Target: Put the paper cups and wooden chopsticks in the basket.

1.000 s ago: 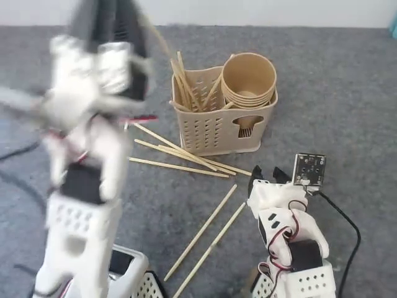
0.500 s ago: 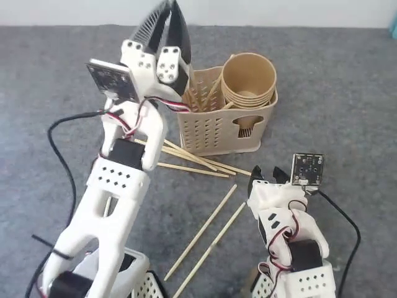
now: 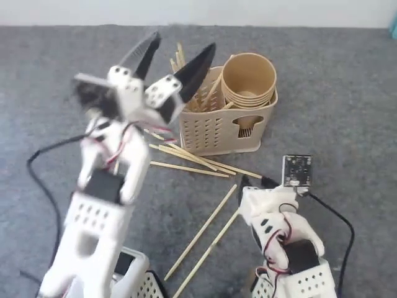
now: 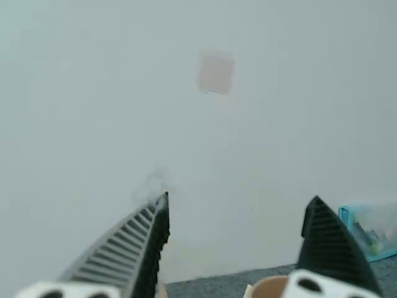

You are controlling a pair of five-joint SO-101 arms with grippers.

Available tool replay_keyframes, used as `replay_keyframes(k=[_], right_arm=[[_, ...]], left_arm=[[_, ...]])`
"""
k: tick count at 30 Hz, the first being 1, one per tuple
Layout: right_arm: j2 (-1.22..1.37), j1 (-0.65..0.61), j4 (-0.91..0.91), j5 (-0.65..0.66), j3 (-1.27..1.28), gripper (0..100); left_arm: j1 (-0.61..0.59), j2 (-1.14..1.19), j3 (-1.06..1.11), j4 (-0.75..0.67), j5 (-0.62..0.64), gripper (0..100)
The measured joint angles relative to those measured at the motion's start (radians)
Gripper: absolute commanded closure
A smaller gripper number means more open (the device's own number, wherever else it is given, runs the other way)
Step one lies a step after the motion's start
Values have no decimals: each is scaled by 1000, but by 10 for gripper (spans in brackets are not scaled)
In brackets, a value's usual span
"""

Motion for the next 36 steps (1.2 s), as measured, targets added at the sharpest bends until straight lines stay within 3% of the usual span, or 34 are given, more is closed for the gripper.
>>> replay_keyframes(k=[7,14,21,30,36], right_arm=[[0,-18,3,-8,2,833],[0,-25,6,-23,2,833],[61,-23,18,-26,-20,833],[617,-29,12,-72,-276,833],[1008,-72,-83,-123,-371,833]], left_arm=[[-129,-278,-38,466,0,674],[-256,-226,-120,848,0,675],[-371,11,-120,901,60,675],[-470,391,-120,902,64,677],[-505,640,-120,888,66,677]])
